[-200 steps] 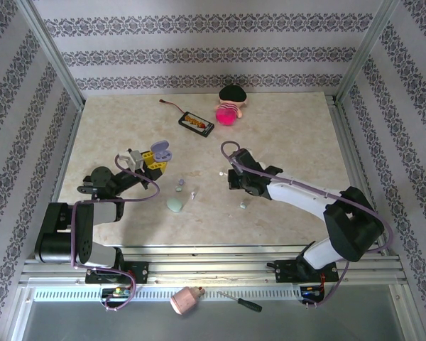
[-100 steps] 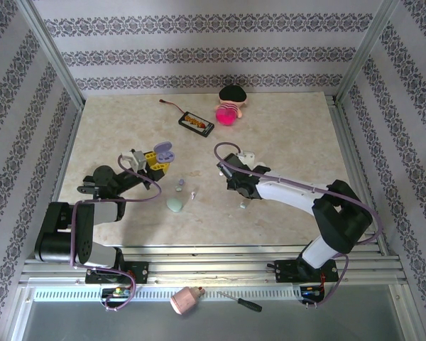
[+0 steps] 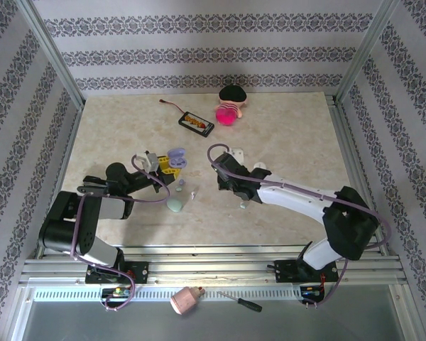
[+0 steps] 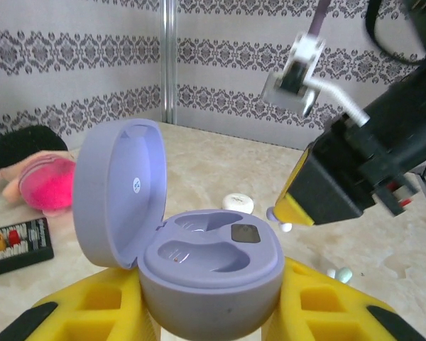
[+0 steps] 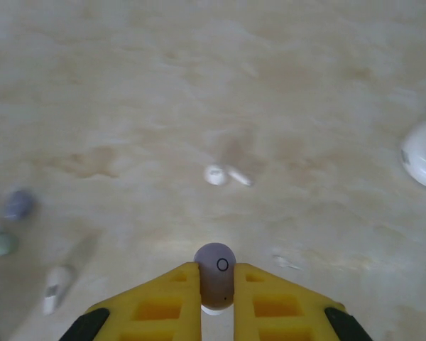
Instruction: Insert the wireless bluetooth earbuds into the charging case
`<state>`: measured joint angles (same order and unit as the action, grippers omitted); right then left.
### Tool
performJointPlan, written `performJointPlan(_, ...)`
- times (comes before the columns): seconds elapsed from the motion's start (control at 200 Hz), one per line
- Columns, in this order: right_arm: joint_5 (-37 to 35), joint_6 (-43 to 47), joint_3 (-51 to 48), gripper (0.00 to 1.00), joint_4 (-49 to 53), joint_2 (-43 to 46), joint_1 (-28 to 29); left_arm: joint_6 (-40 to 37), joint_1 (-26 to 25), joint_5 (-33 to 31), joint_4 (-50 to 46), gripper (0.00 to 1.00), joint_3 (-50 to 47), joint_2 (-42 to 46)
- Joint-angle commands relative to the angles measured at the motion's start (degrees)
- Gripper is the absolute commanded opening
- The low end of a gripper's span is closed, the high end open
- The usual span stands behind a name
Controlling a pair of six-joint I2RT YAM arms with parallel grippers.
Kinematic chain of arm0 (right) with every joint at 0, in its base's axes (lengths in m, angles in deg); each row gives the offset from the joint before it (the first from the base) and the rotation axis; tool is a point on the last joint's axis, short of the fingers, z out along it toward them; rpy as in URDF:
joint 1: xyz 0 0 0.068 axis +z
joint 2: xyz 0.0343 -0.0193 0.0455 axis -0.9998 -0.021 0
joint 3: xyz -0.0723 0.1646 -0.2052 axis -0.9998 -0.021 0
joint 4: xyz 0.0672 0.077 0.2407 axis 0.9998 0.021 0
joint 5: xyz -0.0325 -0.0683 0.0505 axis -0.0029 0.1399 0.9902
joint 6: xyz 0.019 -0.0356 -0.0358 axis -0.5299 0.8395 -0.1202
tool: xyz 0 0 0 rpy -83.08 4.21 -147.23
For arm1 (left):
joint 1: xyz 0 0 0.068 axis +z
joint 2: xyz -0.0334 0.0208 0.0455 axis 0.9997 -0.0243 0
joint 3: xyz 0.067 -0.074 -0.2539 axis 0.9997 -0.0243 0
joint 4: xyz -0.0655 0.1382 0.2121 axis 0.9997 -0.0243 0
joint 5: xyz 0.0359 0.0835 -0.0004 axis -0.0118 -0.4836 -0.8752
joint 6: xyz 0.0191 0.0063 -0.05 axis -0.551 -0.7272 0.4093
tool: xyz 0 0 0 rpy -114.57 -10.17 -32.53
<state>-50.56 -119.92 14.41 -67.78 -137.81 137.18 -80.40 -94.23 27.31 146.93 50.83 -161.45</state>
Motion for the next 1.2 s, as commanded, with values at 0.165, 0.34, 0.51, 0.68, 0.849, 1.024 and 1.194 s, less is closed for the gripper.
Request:
performJointPlan(0.165,14.66,20.21,1.35,0.12,-14.88,5.19,1.83,1.09,-0.61,3.82,1.57,0.19,1.79,1.16)
performJointPlan(0.34,25.64,30.30,1.91,0.12,-18.01,6.56,0.99,0.31,-0.55,6.02,-0.73,0.18,1.68,2.57)
performJointPlan(0.51,35.01,35.36,5.40,0.12,-17.56,5.34,-0.17,1.75,-0.56,7.95,0.14,0.18,1.79,2.66)
performJointPlan(0.68,37.86,37.15,8.14,0.12,-17.30,3.24,-1.23,2.56,-0.52,8.83,0.95,0.18,1.61,2.83)
performJointPlan(0.849,38.81,38.32,9.60,0.12,-15.79,1.62,-1.95,3.69,-0.55,9.54,2.41,0.18,1.39,2.96)
performJointPlan(1.024,39.36,38.83,9.81,0.12,-14.68,0.56,-2.28,5.04,-0.60,10.00,4.13,0.18,1.25,2.71)
performJointPlan(1.194,38.46,38.16,9.83,0.12,-14.48,-0.05,-2.28,6.09,-0.54,10.96,5.23,0.18,1.35,2.29)
